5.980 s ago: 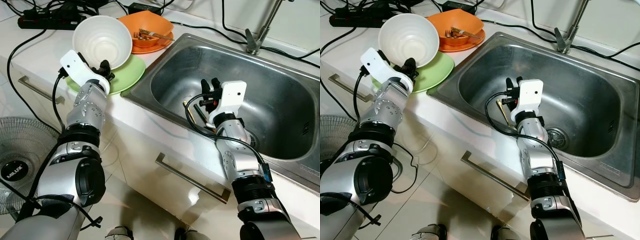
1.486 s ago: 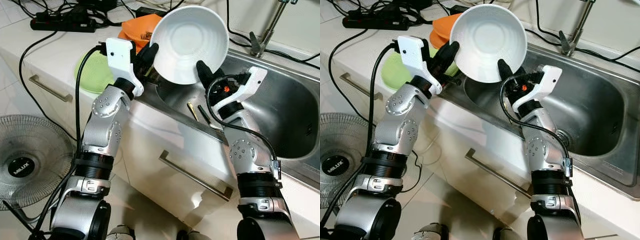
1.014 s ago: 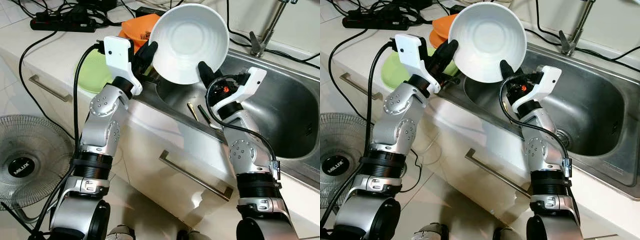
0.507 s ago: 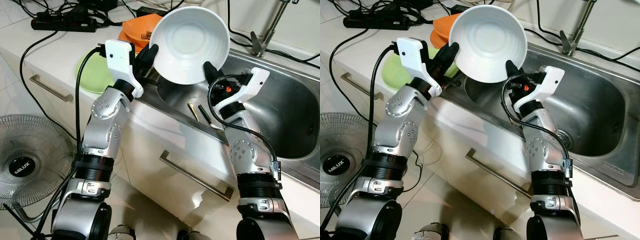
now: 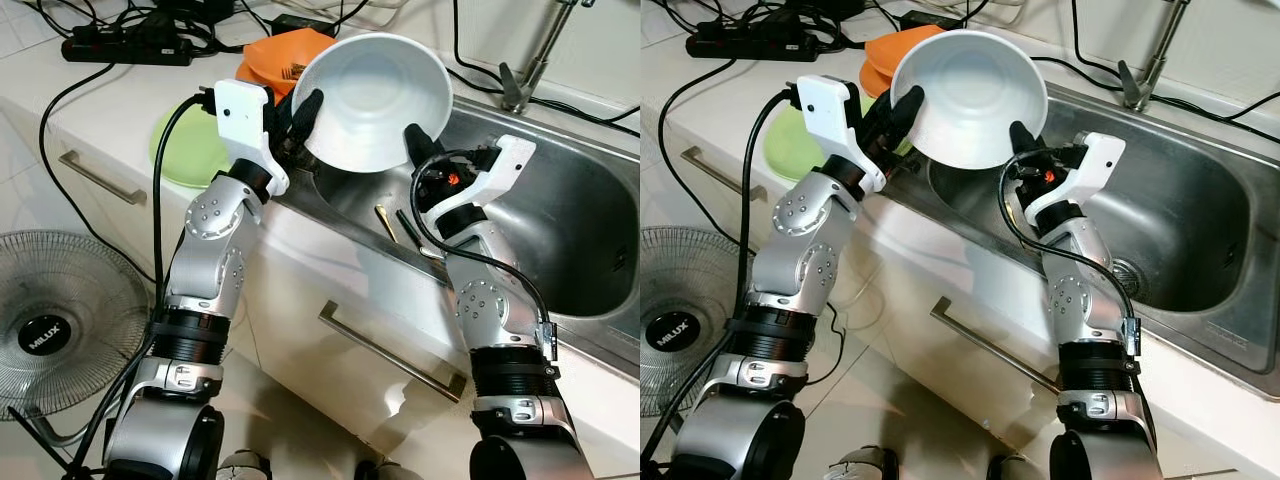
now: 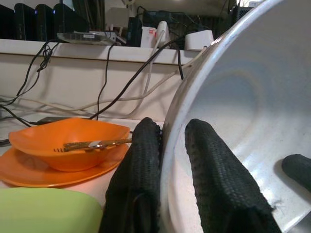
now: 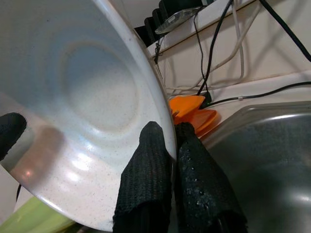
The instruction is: Kitchen organization
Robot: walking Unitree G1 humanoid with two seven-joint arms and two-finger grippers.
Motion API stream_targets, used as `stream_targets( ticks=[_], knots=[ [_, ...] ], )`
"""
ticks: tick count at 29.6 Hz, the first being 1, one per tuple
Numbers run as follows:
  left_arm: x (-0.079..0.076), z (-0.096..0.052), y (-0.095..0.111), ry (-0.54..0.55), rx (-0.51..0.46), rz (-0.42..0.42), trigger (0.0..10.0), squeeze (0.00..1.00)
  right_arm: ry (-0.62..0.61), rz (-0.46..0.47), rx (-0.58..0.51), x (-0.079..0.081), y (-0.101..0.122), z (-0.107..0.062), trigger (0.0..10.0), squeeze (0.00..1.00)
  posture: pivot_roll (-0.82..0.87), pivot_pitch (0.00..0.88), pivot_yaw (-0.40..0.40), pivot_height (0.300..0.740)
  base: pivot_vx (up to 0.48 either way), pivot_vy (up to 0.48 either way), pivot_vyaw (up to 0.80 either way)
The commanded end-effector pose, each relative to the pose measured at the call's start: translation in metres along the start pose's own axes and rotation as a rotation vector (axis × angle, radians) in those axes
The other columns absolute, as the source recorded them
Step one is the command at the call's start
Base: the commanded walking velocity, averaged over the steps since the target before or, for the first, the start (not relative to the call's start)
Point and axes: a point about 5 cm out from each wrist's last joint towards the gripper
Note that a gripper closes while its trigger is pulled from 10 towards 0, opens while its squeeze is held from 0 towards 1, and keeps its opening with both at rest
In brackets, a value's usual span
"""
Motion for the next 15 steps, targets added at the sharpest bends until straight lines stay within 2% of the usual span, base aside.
stream_targets(
  ticks=[1,7,15],
  knots=[
    [-0.0120,0.0034,0.0008,-0.062,0.002,0.009,10.0,1.00,-0.019,0.002,-0.027,0.0000,0.0056,0.0048,0.0,0.00,0.07,0.072,0.004,0.740,0.000,0.000,0.00],
    [-0.0153,0.0026,-0.0008,-0.087,0.013,0.004,10.0,1.00,-0.115,0.007,-0.037,-0.0071,0.0081,0.0103,0.0,0.00,0.07,0.073,0.002,0.740,0.000,0.000,0.00],
    [-0.0153,0.0026,-0.0008,-0.087,0.013,0.004,10.0,1.00,-0.115,0.007,-0.037,-0.0071,0.0081,0.0103,0.0,0.00,0.07,0.073,0.002,0.740,0.000,0.000,0.00]
  ],
)
Point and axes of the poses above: a point about 5 cm out from each wrist's last joint towards the gripper, its own z axis pointing out of the wrist towards the gripper, its own y axis along the axis of the wrist's last joint, x = y × z, and after that the axes turned 15 degrees about -z, right-handed
